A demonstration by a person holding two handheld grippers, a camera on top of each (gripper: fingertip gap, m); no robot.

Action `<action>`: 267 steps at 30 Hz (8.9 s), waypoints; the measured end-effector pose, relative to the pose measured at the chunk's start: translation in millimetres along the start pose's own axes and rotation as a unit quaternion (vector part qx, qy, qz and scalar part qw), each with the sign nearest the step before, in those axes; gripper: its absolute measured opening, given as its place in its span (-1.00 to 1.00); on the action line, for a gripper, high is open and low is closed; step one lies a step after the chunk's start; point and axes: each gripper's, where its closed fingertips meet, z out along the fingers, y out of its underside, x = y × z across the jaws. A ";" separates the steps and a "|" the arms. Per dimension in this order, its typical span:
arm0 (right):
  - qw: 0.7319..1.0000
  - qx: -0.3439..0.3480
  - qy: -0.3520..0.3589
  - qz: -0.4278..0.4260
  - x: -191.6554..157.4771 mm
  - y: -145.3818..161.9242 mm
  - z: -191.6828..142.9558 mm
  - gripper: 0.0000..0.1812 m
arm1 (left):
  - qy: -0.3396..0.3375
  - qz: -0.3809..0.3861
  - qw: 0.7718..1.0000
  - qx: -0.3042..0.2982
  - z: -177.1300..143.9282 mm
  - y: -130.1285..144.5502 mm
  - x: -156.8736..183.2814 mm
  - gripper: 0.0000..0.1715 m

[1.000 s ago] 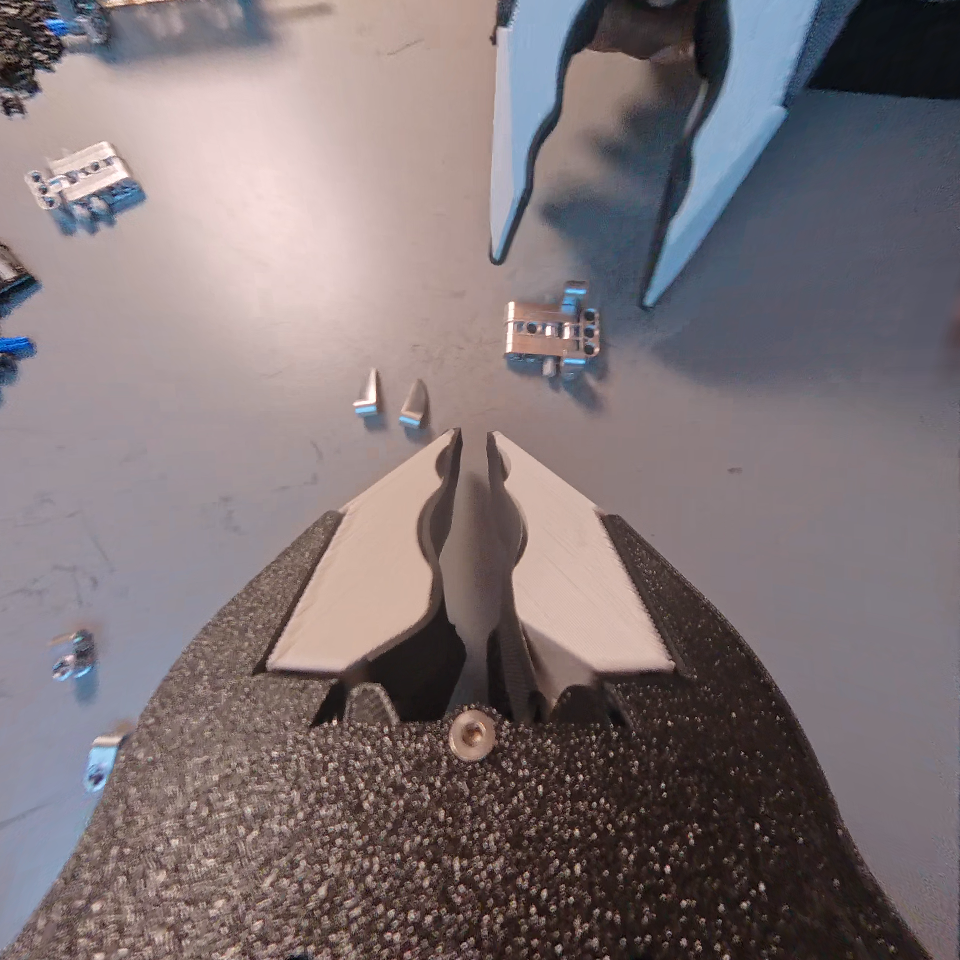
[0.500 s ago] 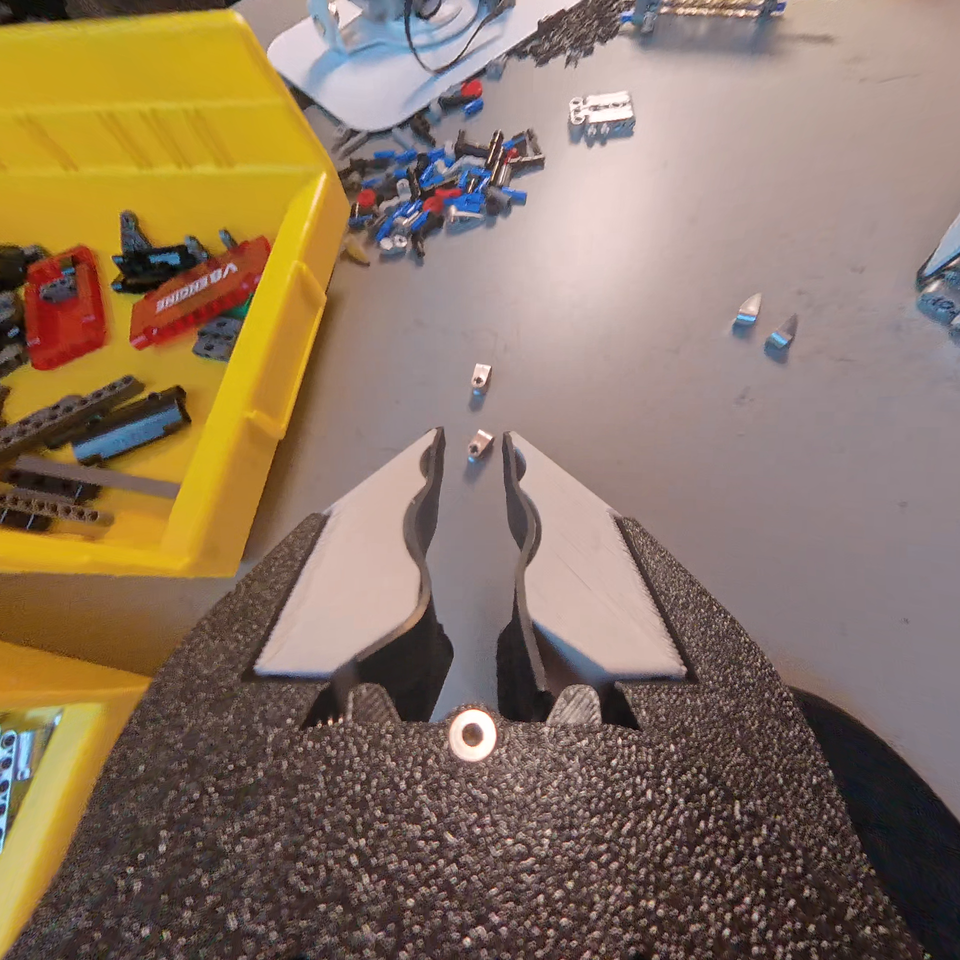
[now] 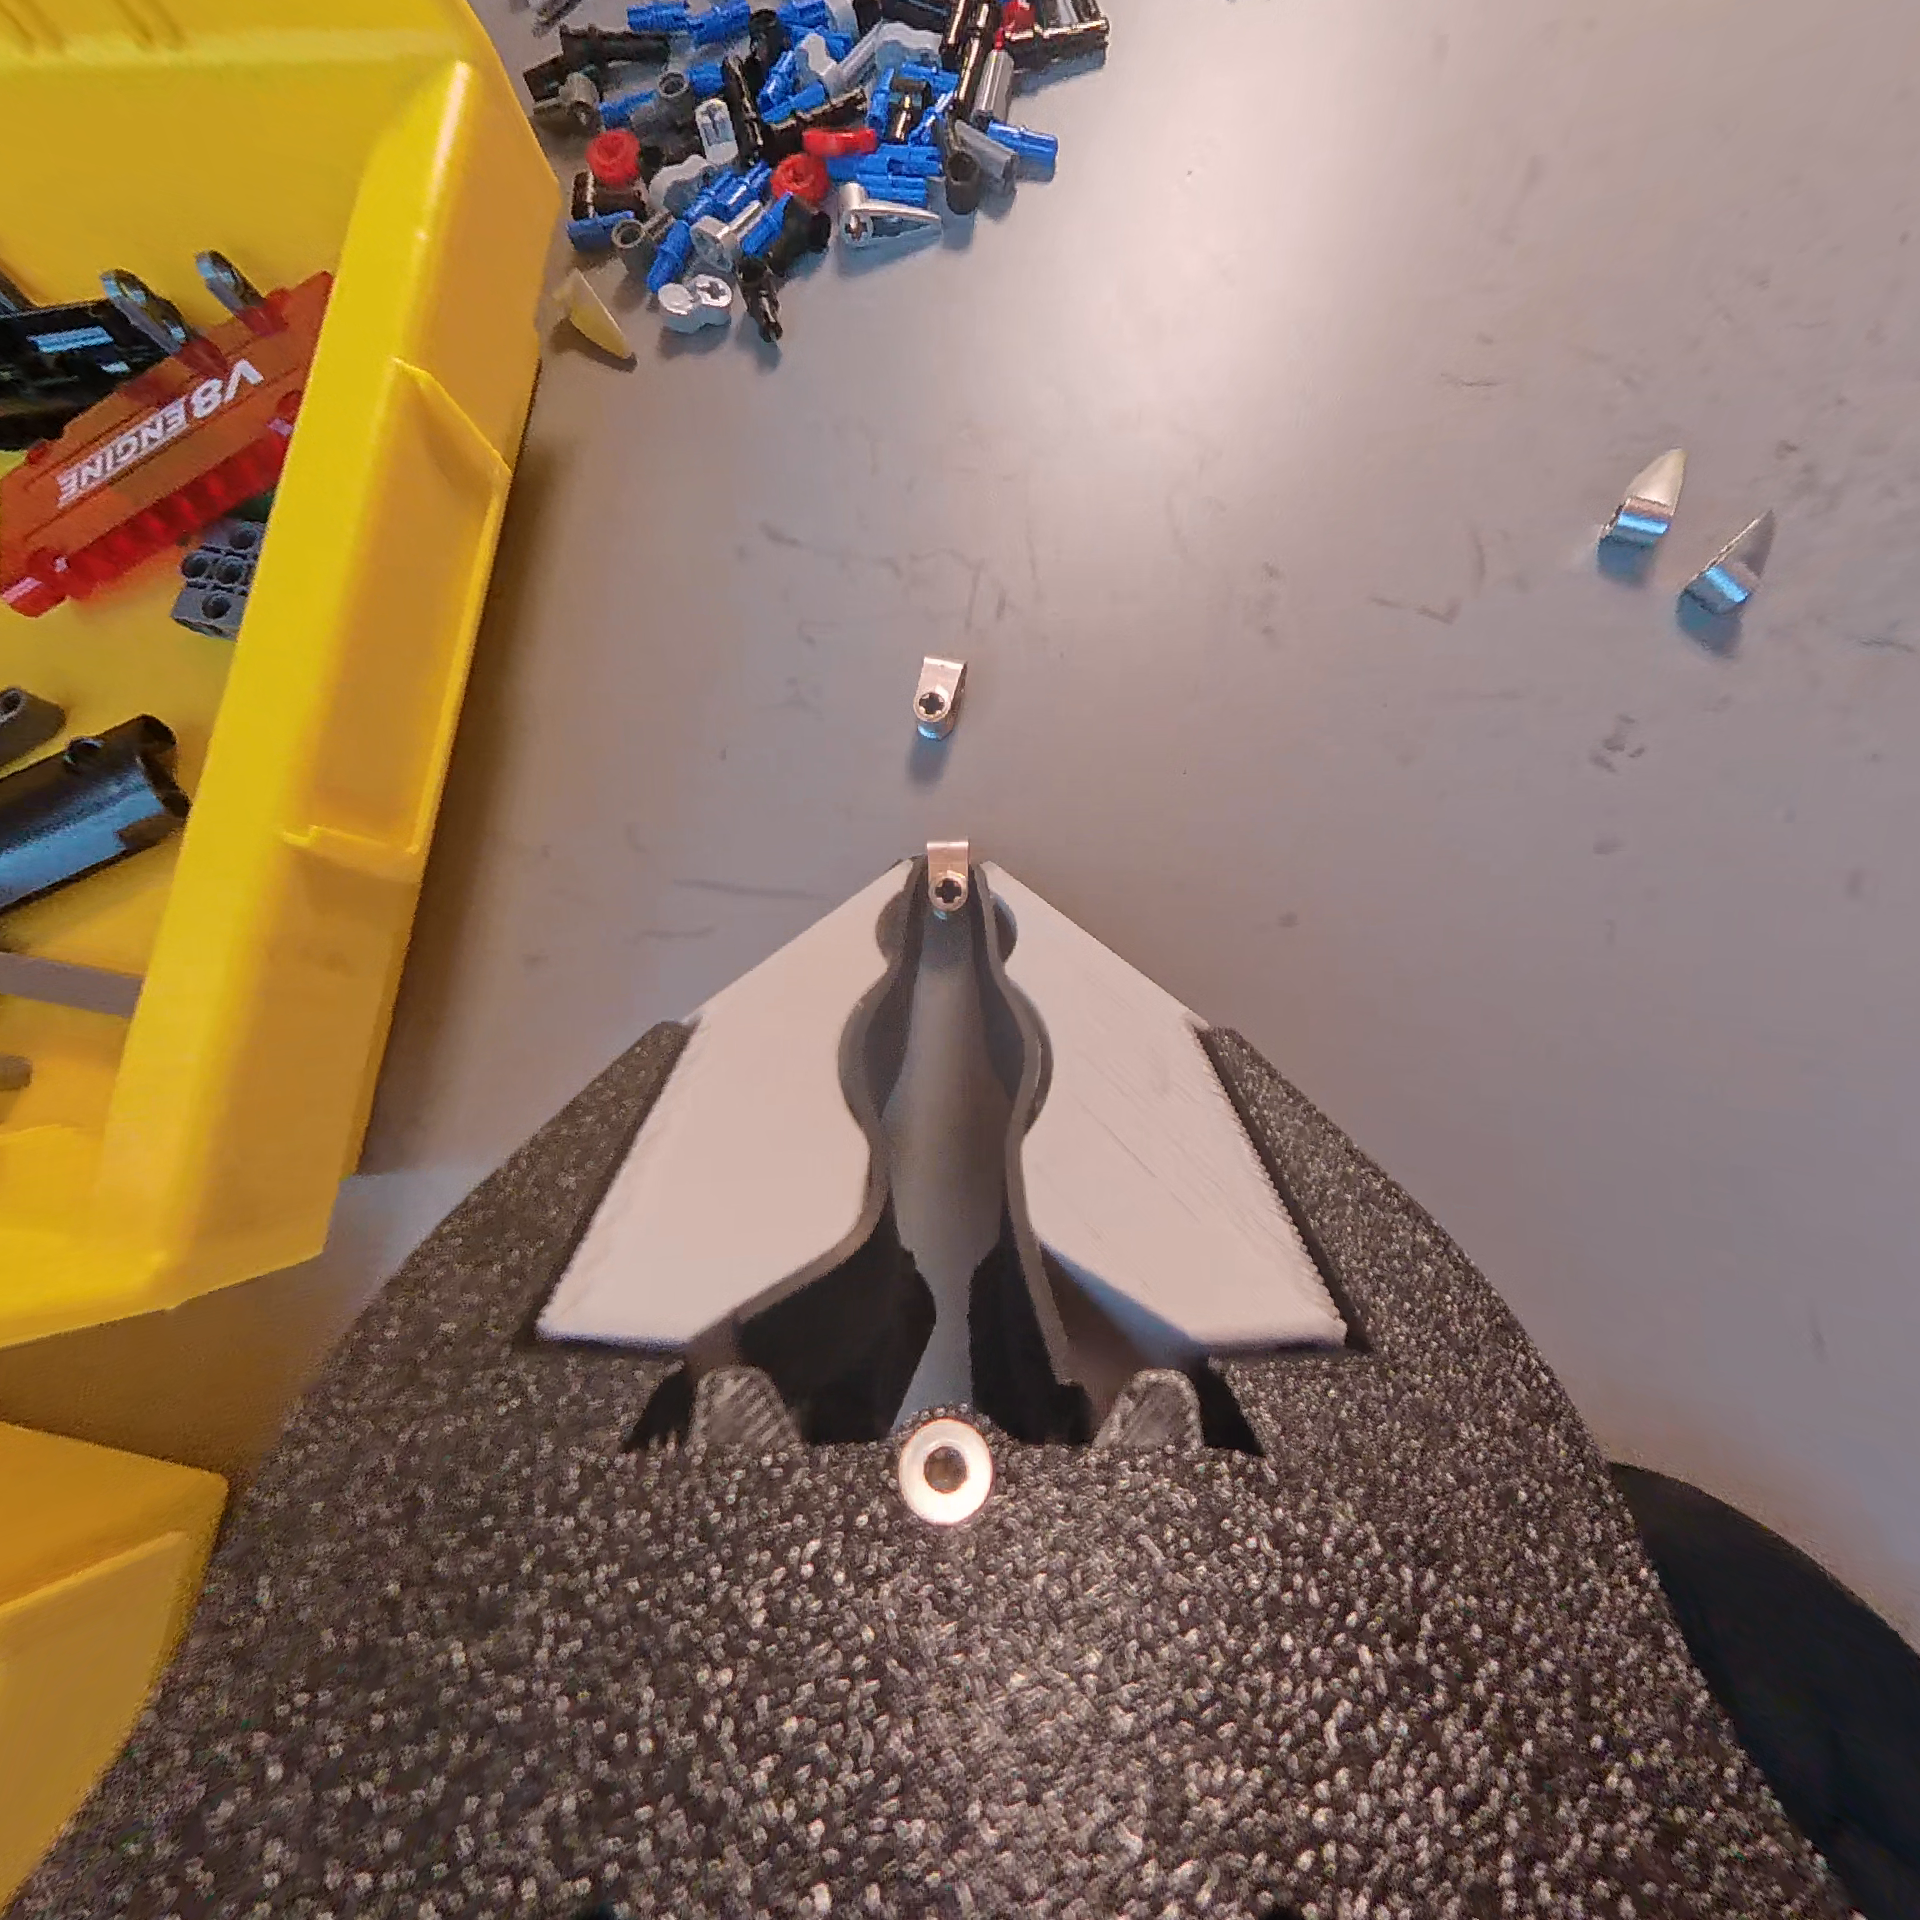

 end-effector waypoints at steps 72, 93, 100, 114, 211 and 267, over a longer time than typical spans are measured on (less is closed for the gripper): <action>0.947 0.153 0.281 0.000 89.6 -30.9 -56.4 -0.62 | 0.019 -0.052 0.997 0.049 15.1 -32.7 -3.1 -0.74; 0.953 0.127 0.274 -0.016 86.1 -26.9 -46.4 -0.64 | 0.189 0.098 0.976 0.042 37.1 -57.1 128.8 -0.92; 0.954 0.200 0.222 -0.031 66.0 -52.2 -49.5 -0.64 | 0.390 -0.055 0.902 0.177 -17.6 -108.9 156.4 -0.92; 0.907 0.420 0.022 0.033 13.8 -117.5 -79.1 -0.93 | 0.673 -0.246 0.664 0.215 -79.8 -147.0 196.4 -0.92; 0.861 0.402 -0.015 0.311 67.3 -91.4 -75.4 -0.93 | 0.060 0.205 0.909 0.358 -32.4 -161.5 170.5 -0.90; 0.884 0.292 -0.140 0.338 35.1 -65.9 -54.6 -0.94 | 0.205 0.189 0.918 0.281 -16.5 -129.4 203.2 -0.85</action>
